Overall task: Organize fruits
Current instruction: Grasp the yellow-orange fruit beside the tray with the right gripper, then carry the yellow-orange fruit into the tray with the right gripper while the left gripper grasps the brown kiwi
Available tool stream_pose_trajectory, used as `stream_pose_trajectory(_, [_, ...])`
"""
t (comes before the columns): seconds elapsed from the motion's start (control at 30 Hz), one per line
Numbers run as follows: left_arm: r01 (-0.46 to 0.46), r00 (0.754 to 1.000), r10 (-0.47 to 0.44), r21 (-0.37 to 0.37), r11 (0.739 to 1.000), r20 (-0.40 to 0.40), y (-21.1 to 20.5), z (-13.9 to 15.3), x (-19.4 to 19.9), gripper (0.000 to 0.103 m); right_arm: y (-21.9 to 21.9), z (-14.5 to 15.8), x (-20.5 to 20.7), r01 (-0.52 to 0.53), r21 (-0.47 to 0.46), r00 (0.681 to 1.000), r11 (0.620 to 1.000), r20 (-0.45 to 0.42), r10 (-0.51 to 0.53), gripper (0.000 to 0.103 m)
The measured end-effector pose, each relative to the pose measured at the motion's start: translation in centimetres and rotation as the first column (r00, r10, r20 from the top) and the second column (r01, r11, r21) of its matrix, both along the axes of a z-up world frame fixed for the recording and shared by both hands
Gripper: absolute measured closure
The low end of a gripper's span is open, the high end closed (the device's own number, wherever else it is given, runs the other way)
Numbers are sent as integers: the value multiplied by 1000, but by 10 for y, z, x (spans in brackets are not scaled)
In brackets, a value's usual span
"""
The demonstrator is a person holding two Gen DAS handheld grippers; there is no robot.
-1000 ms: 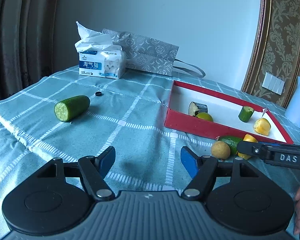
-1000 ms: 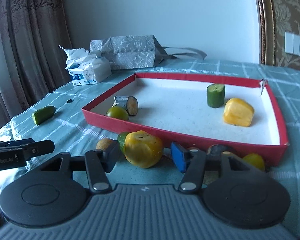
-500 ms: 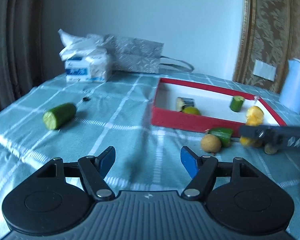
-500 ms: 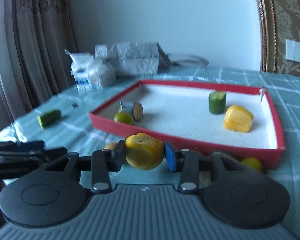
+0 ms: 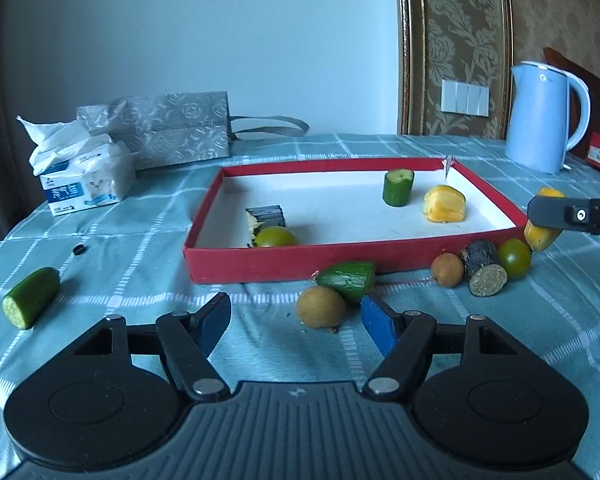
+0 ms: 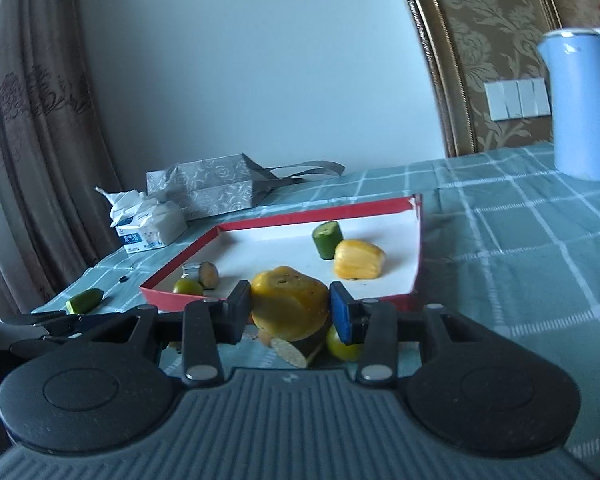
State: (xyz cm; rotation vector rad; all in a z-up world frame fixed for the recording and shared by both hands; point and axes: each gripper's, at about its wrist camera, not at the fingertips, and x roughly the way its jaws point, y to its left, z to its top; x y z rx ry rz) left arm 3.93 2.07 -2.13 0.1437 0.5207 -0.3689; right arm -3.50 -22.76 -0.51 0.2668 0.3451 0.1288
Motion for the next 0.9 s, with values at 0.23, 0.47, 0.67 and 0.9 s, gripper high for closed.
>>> stream_pose_trajectory(0.23, [52, 999, -53, 63, 997, 7, -13, 0, 19, 31, -5, -1, -4, -7, 21, 1000, 1000, 26, 6, 63])
stream_pose_trajectory(0.47, [81, 997, -82, 86, 993, 11, -15, 0, 18, 30, -15, -3, -3, 18, 49, 1000, 999, 25, -19, 63])
stream_pose_trajectory(0.67, [120, 993, -121, 117, 986, 5, -13, -8, 19, 30, -16, -4, -4, 8, 61, 999, 998, 30, -10, 63])
stream_pose_trajectory(0.9, [166, 986, -166, 127, 978, -9, -26, -13, 26, 41, -27, -2, -6, 52, 95, 997, 994, 49, -57, 63])
